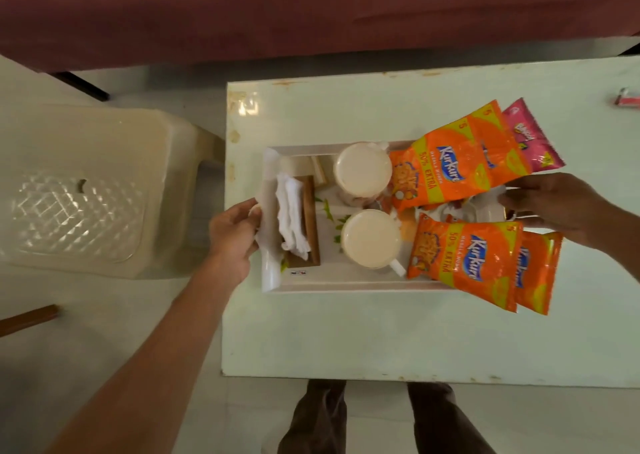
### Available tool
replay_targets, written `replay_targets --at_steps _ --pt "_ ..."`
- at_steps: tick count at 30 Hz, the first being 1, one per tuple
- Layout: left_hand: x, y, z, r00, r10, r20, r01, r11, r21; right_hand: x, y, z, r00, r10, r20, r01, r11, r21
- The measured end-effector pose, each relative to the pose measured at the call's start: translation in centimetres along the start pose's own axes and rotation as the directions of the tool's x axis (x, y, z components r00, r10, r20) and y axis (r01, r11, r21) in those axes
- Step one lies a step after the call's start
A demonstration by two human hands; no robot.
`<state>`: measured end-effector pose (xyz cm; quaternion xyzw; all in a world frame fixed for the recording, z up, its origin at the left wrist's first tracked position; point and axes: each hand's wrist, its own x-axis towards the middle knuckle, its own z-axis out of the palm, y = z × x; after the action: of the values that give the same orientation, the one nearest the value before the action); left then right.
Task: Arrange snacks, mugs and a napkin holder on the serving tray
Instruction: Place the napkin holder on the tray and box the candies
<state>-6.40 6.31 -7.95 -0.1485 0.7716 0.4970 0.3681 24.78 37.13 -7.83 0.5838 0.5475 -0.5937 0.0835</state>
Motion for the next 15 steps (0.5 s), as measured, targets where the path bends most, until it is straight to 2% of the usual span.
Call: replay_targets --at_steps 12,15 --pt "-3.4 0.5 2.3 0.998 0.053 0.016 -0.053 0.999 0.004 -2.2 1.4 -3.8 0.997 -0.027 -0.075 0.028 1.0 0.01" --pt "-4.8 0.4 4.0 0.996 0.056 0.062 -0.056 0.998 -0.005 -3.2 2.0 -6.2 0.994 -0.041 -0.106 0.04 0.999 -0.008"
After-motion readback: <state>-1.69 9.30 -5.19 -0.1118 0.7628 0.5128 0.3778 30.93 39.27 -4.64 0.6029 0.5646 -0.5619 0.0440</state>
